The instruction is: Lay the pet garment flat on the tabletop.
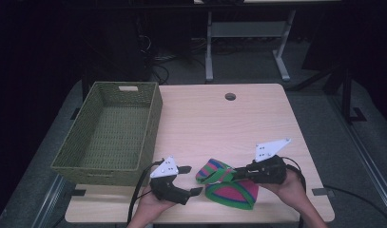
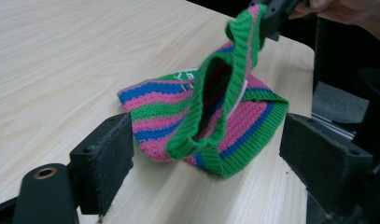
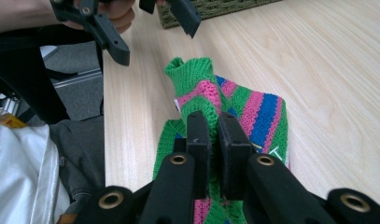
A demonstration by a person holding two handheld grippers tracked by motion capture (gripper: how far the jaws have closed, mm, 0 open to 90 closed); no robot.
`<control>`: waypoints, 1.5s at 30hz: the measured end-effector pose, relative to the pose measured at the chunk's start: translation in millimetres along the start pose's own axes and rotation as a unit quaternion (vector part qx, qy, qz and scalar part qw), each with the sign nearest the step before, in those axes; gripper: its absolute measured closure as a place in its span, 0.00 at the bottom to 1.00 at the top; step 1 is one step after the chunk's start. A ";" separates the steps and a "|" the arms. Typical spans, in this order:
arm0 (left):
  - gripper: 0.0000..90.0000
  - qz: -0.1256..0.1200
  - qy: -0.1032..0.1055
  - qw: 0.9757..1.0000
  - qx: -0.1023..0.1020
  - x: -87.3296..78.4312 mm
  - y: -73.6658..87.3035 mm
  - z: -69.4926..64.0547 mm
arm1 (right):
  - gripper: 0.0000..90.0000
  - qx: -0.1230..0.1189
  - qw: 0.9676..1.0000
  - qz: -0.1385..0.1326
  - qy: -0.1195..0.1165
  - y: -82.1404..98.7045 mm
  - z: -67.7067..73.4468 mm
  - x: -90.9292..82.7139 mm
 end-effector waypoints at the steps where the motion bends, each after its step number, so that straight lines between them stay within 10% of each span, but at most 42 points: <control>1: 0.22 0.000 0.003 1.000 -0.001 0.8 0.3 0.1 | 0.94 -0.002 1.000 -0.001 -0.001 -0.2 -0.6 -0.5; 27: 0.38 0.044 -0.012 0.999 0.000 46.7 -8.3 28.1 | 0.93 -0.021 0.999 -0.038 -0.021 -8.1 -17.6 -17.3; 38: 0.82 0.034 0.019 0.999 0.036 55.3 -14.0 23.2 | 0.94 -0.017 0.999 -0.043 -0.014 -4.4 -22.0 -23.9; 45: 0.87 0.036 0.027 0.998 0.045 46.1 -14.9 16.4 | 0.94 -0.014 0.999 -0.036 -0.009 -0.3 -22.8 -26.4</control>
Point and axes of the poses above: each handheld gripper's, and its own axes: x roughly forward along the jaws, y roughly out of its underside, z roughly to its left, the point moved 1 cm from there along x, roughly forward along the jaws, and after that the axes turned 15 degrees about -x, right-handed, at the moved point
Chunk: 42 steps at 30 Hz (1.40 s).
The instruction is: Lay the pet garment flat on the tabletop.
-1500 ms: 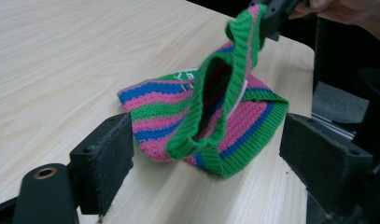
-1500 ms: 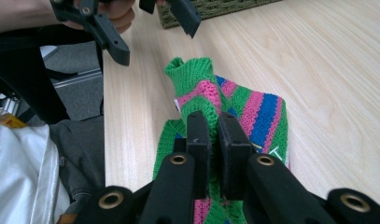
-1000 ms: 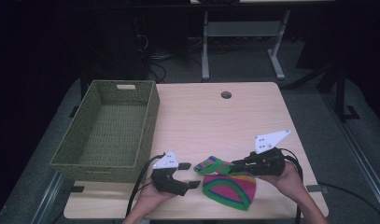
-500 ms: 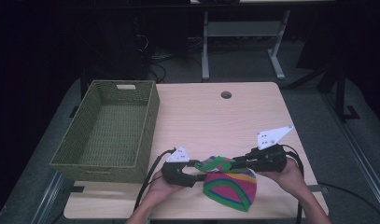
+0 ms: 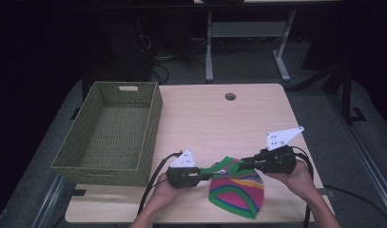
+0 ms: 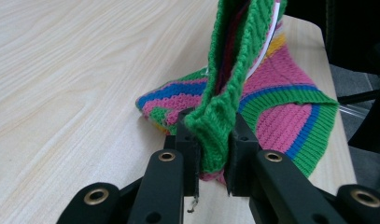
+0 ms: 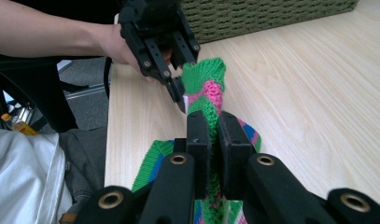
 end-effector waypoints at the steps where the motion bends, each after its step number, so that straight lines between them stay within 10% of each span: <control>1: 0.87 0.001 0.001 1.000 0.002 -1.1 -0.2 -0.9 | 0.94 0.005 1.000 0.003 0.000 0.8 0.3 -0.6; 42: 0.87 0.000 -0.034 0.999 0.012 -46.1 -46.7 7.4 | 0.94 0.009 0.999 0.023 0.022 -14.0 -19.9 6.7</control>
Point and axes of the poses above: each handheld gripper's, and its own axes: x roughly forward along the jaws, y roughly out of its underside, z roughly to its left, the point moved 1 cm from there along x, roughly forward along the jaws, and after that the axes turned 15 degrees about -x, right-handed, at the moved point
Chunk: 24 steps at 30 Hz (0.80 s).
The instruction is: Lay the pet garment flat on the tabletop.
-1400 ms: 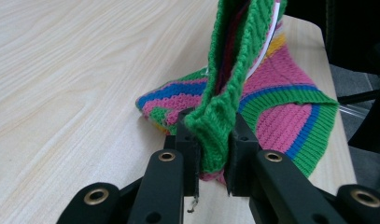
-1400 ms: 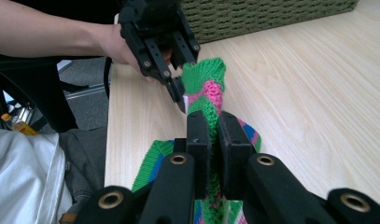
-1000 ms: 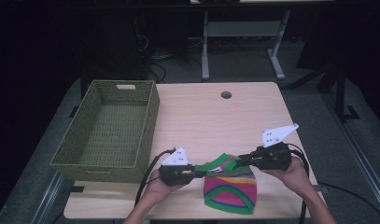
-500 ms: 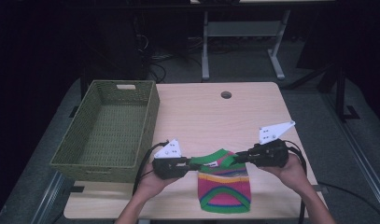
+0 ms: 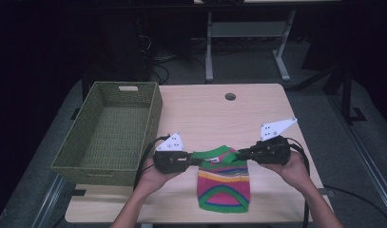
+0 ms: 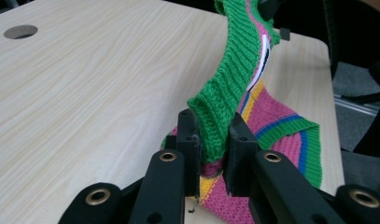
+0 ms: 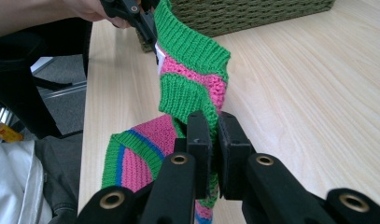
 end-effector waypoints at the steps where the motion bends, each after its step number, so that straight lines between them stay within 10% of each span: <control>1: 0.87 0.002 -0.002 1.000 -0.003 0.0 -1.2 1.2 | 0.94 -0.001 1.000 0.001 0.001 -0.5 -0.9 0.3; 24: 0.86 0.001 -0.012 1.000 -0.018 6.0 -23.2 17.0 | 0.94 0.006 1.000 0.014 0.026 -4.2 -21.6 -4.2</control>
Point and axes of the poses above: each handheld gripper's, and its own axes: x roughly forward along the jaws, y roughly out of its underside, z roughly to its left, the point moved 1 cm from there along x, roughly forward along the jaws, and after that the axes turned 15 degrees about -x, right-handed, at the moved point
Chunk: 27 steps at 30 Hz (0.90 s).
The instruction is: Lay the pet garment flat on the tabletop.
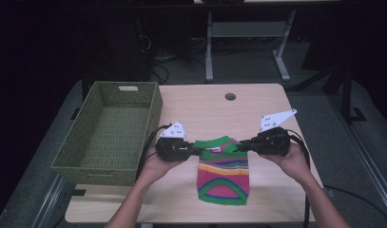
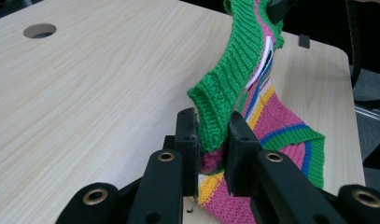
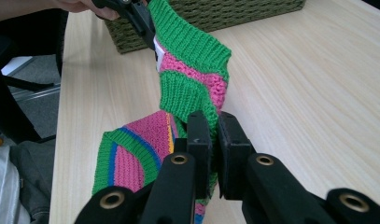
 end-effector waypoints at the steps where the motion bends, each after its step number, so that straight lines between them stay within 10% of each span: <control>1: 0.86 0.001 0.000 1.000 -0.001 0.6 -0.6 1.0 | 0.94 -0.001 1.000 -0.001 0.001 -0.5 -0.9 -0.7; 17: 0.86 0.012 -0.019 0.999 -0.025 15.3 -5.2 14.9 | 0.94 0.021 1.000 0.012 -0.002 7.5 -21.6 9.0; 21: 0.81 -0.005 -0.071 0.996 -0.043 29.3 -17.5 32.3 | 0.93 0.029 0.999 0.016 0.022 7.9 -39.5 14.9; 23: 0.58 -0.024 -0.114 0.990 -0.077 35.9 -23.0 47.4 | 0.77 0.066 0.996 0.022 0.063 11.5 -62.2 21.1; 27: 0.54 -0.043 -0.122 0.986 -0.107 38.3 -20.7 59.2 | 0.68 0.142 0.982 0.017 0.120 30.5 -91.4 26.9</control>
Point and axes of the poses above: each handheld gripper's, and its own axes: x roughly forward along the jaws, y roughly out of its underside, z roughly to its left, the point moved 1 cm from there along x, roughly forward along the jaws, and after that the axes turned 15 degrees about -x, right-handed, at the moved point
